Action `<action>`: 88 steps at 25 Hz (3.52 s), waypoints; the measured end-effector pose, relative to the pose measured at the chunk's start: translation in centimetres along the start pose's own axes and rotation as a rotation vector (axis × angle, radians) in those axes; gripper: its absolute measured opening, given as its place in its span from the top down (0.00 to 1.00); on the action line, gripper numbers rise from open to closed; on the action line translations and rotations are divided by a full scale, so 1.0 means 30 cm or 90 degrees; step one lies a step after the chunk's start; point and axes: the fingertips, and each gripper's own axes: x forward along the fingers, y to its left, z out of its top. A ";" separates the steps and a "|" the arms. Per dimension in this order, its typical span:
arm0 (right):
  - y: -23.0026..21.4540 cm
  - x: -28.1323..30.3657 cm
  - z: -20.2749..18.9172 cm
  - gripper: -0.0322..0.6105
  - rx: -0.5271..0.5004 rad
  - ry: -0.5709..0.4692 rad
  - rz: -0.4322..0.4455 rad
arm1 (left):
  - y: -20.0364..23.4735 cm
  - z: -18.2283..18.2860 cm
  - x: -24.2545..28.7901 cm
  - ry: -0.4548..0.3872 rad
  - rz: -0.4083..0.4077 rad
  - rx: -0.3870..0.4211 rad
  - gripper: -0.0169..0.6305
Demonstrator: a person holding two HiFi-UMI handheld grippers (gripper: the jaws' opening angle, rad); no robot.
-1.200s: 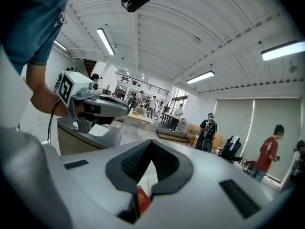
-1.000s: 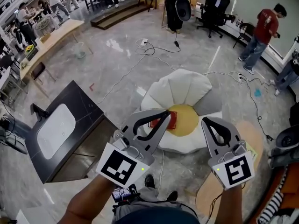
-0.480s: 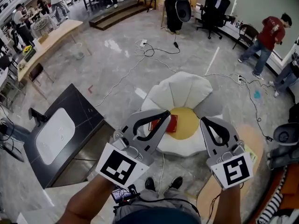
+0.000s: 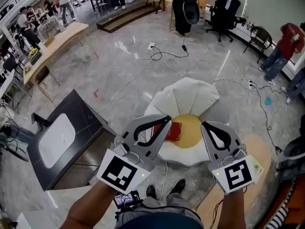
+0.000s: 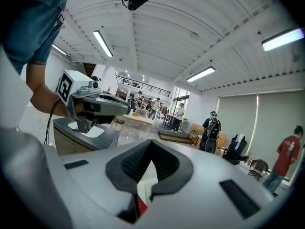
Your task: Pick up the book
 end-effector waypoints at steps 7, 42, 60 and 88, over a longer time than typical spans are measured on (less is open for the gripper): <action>-0.147 0.019 -0.052 0.93 0.002 -0.020 0.025 | -0.013 -0.007 0.145 0.018 0.025 -0.001 0.97; -0.458 0.364 -0.296 0.93 0.059 0.019 0.064 | 0.204 -0.233 0.541 0.073 0.004 -0.037 0.97; -0.448 0.746 -0.470 0.93 0.068 0.113 0.075 | 0.522 -0.544 0.594 0.090 -0.029 -0.125 0.97; -0.227 1.078 -1.240 0.80 0.149 0.276 0.347 | 0.429 -1.134 0.615 0.244 -0.033 -0.264 0.95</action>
